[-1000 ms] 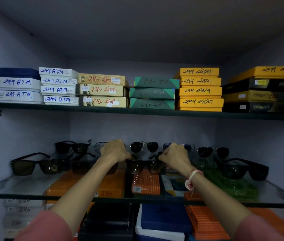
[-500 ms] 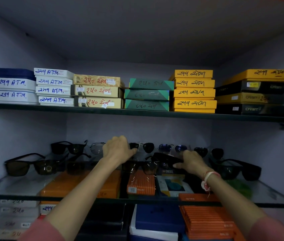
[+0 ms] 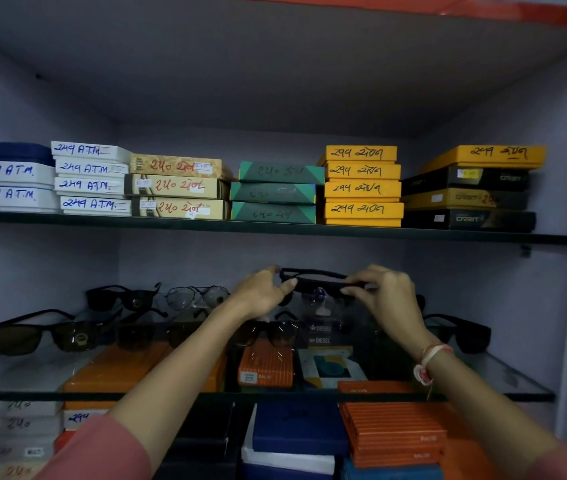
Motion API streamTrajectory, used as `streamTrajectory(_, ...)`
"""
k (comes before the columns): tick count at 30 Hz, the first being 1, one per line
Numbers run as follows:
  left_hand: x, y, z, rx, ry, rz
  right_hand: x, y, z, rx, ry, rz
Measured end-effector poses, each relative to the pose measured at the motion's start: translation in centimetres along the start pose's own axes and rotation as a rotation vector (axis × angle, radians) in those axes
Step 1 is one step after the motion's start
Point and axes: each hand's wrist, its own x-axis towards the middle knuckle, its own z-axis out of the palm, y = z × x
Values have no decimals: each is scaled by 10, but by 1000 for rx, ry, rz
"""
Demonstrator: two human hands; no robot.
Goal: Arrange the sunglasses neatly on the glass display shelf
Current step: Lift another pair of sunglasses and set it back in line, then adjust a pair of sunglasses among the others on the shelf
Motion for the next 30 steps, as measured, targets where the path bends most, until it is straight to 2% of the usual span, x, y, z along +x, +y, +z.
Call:
streamTrajectory(6, -7, 5, 0, -563, -136, -91, -5, -6, -17, -19, -2, -176)
streamTrajectory(8, -11, 9, -5, -641, -195, -89, -6, -3, -20, -29, -10, -189)
streamTrajectory(10, -13, 13, -9, -652, -185, -69, -7, -3, -22, -30, -2, -197)
streamTrajectory(14, -9, 13, -8, -563, -35, -101, -9, -7, -22, 5, 3, -159)
streamTrajectory(16, -9, 9, -6, -482, -19, -124, -10, -8, -21, 35, 36, -106)
streamTrajectory(18, -10, 6, -2, -396, 15, -89, -10, -9, -18, 60, 68, -62)
streamTrajectory(21, -10, 6, 4, -202, 150, 14, -8, -11, -13, 62, 55, -8)
streamTrajectory(25, -10, 9, 8, -5, 67, 72, -4, -14, -8, -11, 12, 63)
streamTrajectory(30, -6, 8, 14, 84, 156, 59, -5, -6, -10, 55, -18, 176)
